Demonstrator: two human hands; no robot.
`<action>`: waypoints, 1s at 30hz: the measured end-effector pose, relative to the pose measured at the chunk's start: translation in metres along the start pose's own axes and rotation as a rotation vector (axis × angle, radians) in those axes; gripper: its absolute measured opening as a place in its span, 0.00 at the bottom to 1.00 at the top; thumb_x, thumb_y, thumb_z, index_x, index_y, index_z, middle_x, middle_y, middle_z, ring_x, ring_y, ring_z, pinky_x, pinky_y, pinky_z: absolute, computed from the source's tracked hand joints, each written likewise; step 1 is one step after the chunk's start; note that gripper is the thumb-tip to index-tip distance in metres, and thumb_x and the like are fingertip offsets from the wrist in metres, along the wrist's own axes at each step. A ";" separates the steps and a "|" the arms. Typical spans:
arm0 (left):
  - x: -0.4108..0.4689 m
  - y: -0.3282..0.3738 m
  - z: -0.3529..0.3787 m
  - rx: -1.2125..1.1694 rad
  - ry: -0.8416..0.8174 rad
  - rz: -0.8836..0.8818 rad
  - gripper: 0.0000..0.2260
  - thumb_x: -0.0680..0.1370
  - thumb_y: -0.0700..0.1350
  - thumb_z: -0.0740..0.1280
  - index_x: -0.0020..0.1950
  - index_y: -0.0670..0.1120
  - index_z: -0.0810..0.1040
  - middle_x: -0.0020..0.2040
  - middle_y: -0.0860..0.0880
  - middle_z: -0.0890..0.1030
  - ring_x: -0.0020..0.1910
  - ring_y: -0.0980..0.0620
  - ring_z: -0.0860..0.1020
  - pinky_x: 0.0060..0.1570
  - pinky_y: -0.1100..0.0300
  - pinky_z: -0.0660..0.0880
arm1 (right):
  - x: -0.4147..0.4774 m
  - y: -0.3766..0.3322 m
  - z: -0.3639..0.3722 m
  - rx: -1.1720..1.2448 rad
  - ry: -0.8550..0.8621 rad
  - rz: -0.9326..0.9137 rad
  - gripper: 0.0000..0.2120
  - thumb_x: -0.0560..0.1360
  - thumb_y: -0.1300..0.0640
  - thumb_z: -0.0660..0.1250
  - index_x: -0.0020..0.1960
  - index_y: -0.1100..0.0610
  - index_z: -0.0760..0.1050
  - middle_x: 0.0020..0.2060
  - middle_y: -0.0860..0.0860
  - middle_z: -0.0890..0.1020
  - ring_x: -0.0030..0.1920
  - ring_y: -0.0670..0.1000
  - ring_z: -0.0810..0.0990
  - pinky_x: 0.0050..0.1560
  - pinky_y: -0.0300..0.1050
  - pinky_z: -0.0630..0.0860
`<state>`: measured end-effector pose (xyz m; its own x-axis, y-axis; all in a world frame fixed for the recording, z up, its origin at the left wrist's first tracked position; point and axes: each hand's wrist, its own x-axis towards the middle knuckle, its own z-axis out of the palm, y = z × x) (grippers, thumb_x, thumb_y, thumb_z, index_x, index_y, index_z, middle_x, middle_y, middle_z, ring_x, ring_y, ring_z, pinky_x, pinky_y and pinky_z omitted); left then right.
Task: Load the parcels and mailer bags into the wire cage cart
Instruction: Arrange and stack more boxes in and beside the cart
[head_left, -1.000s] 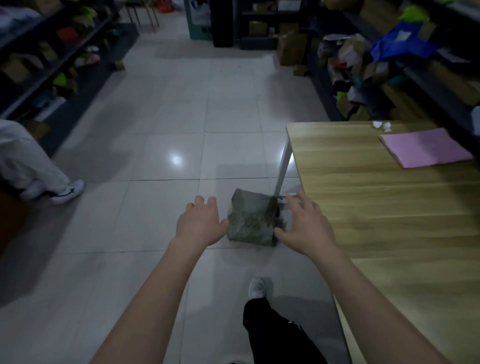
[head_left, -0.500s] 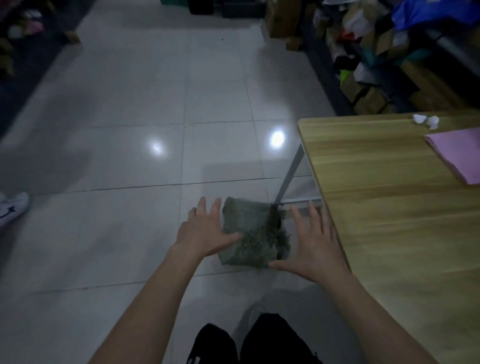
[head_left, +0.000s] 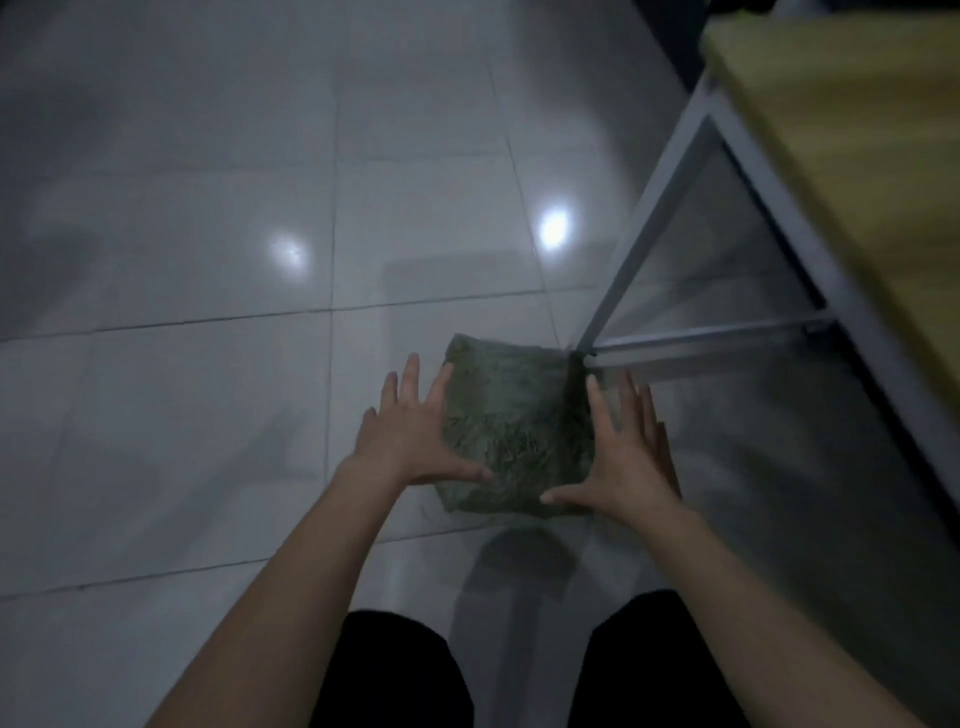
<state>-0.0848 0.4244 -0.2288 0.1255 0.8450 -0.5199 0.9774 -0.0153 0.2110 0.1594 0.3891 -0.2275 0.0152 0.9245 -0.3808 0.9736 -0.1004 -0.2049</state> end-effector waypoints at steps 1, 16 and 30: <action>0.016 -0.003 0.019 0.002 -0.001 0.002 0.66 0.57 0.78 0.71 0.79 0.57 0.33 0.80 0.47 0.31 0.80 0.40 0.40 0.74 0.36 0.57 | 0.011 0.008 0.022 0.003 -0.009 0.002 0.74 0.53 0.26 0.77 0.78 0.43 0.27 0.75 0.49 0.24 0.77 0.57 0.29 0.78 0.63 0.47; 0.224 -0.007 0.200 0.209 0.284 0.035 0.70 0.53 0.80 0.70 0.78 0.54 0.29 0.79 0.44 0.31 0.79 0.37 0.38 0.72 0.29 0.51 | 0.183 0.085 0.168 -0.279 0.010 -0.187 0.77 0.49 0.23 0.75 0.77 0.43 0.25 0.72 0.52 0.20 0.75 0.62 0.24 0.74 0.74 0.44; 0.250 -0.014 0.230 0.264 0.209 0.054 0.73 0.50 0.79 0.71 0.75 0.57 0.23 0.76 0.44 0.25 0.77 0.34 0.33 0.68 0.22 0.51 | 0.225 0.103 0.230 -0.363 -0.047 -0.297 0.78 0.46 0.21 0.73 0.76 0.42 0.23 0.71 0.53 0.19 0.73 0.65 0.23 0.67 0.83 0.44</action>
<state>-0.0280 0.5130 -0.5527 0.1678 0.9299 -0.3273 0.9840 -0.1783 -0.0021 0.2109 0.5023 -0.5423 -0.2781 0.8753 -0.3956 0.9511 0.3085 0.0140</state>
